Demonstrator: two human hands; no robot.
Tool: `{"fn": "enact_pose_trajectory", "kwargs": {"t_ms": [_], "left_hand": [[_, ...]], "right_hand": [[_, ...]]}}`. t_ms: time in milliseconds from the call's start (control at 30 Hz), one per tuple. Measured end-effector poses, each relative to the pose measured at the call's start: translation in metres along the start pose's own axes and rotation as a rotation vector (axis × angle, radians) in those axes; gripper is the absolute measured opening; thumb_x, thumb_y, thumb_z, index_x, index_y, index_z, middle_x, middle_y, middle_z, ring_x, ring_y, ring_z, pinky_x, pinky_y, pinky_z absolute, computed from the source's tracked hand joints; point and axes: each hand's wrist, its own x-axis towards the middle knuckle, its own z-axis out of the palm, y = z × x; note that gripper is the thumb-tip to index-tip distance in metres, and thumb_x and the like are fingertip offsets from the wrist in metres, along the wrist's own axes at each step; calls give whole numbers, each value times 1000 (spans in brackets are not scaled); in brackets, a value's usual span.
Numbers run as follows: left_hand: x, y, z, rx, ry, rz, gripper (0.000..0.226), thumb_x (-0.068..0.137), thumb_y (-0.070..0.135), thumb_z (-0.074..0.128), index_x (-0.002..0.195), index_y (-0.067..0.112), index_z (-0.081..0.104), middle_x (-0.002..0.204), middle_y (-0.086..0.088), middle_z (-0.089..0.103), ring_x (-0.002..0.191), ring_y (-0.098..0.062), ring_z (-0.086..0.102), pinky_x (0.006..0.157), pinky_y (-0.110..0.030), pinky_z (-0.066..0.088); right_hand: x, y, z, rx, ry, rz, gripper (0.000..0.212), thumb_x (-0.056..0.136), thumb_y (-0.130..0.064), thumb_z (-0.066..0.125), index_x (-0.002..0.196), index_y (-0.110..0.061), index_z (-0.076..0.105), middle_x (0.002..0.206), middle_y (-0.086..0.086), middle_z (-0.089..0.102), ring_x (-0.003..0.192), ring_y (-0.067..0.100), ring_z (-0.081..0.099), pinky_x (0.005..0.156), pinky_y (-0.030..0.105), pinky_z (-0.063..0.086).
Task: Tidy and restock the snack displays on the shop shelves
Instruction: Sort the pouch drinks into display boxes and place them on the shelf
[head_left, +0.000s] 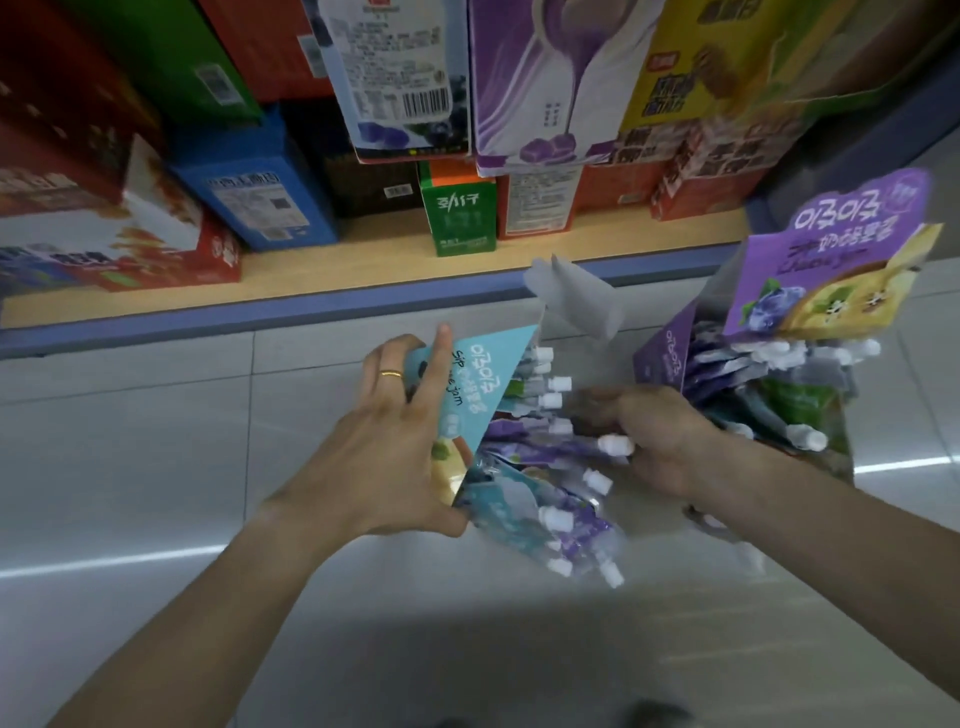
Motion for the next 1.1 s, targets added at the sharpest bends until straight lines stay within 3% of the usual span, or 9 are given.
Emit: {"fn": "enact_pose_trajectory", "kwargs": {"t_ms": [67, 167, 300, 400, 633, 733, 833, 1000, 1100], "left_hand": [[1, 1, -2, 6, 11, -50, 167, 46, 74, 86, 155, 30, -32, 157, 0, -4, 148, -22, 3, 107, -39, 47], [-6, 6, -7, 74, 11, -101, 168, 44, 74, 85, 158, 23, -27, 155, -6, 2, 146, -23, 7, 99, -37, 53], [-15, 14, -12, 207, 108, -88, 162, 44, 74, 81, 163, 10, -8, 152, -17, 19, 141, -34, 20, 88, -43, 57], [-18, 12, -21, 263, 126, -98, 159, 43, 73, 82, 163, 6, 3, 148, -23, 27, 138, -39, 27, 89, -50, 56], [-24, -21, -47, 411, 362, -129, 136, 47, 31, 86, 161, 1, 18, 143, -37, 31, 129, -52, 30, 92, -68, 46], [-25, -35, -50, 312, 435, -169, 130, 51, 35, 80, 162, 5, 19, 144, -35, 31, 130, -52, 31, 86, -69, 47], [-22, -46, -41, 100, 466, -249, 133, 51, 30, 90, 161, 11, 18, 150, -28, 25, 134, -42, 26, 91, -63, 47], [-9, -80, -28, -410, 543, -524, 105, 65, 11, 79, 155, 27, 28, 153, -6, 23, 134, -31, 37, 106, -42, 43], [-14, -102, -24, -690, 619, -647, 105, 54, 20, 62, 155, 30, 33, 146, -3, 32, 128, -24, 40, 108, -44, 42]], "right_hand": [[-7, -6, -1, -41, 63, -116, 34, 96, 2, 47, 115, -16, 69, 113, 18, 73, 106, 38, 69, 96, 56, 55], [-31, -11, 2, -372, 45, -422, 35, 99, -36, 58, 134, -35, 54, 136, -6, 57, 123, 15, 55, 101, 34, 46], [-54, -7, 19, -1022, -169, -708, 105, 66, -84, 66, 152, -46, 20, 154, -12, 31, 140, 13, 33, 108, 39, 41], [-39, 9, 29, -1396, -136, -778, 119, 63, -79, 73, 155, -38, 10, 161, 1, 17, 141, 31, 34, 101, 47, 47], [-15, 14, 17, -1531, 19, -691, 115, 69, -62, 77, 157, -33, 10, 152, 5, 33, 135, 33, 40, 104, 46, 45], [-33, 17, 22, -1579, 179, -836, 111, 66, -57, 78, 156, -23, 23, 153, 15, 35, 136, 39, 39, 106, 51, 41], [-53, 38, 43, -1528, 139, -921, 120, 61, -87, 54, 157, -20, 28, 161, 21, 26, 148, 43, 24, 117, 62, 25], [-32, 64, 70, -1746, 146, -831, 144, 56, -103, 39, 159, -19, -17, 158, 32, -27, 144, 54, -28, 111, 77, 2], [-18, 59, 60, -1714, 147, -903, 145, 55, -100, 49, 158, -23, -19, 161, 29, -25, 146, 52, -27, 110, 78, 6]]}}
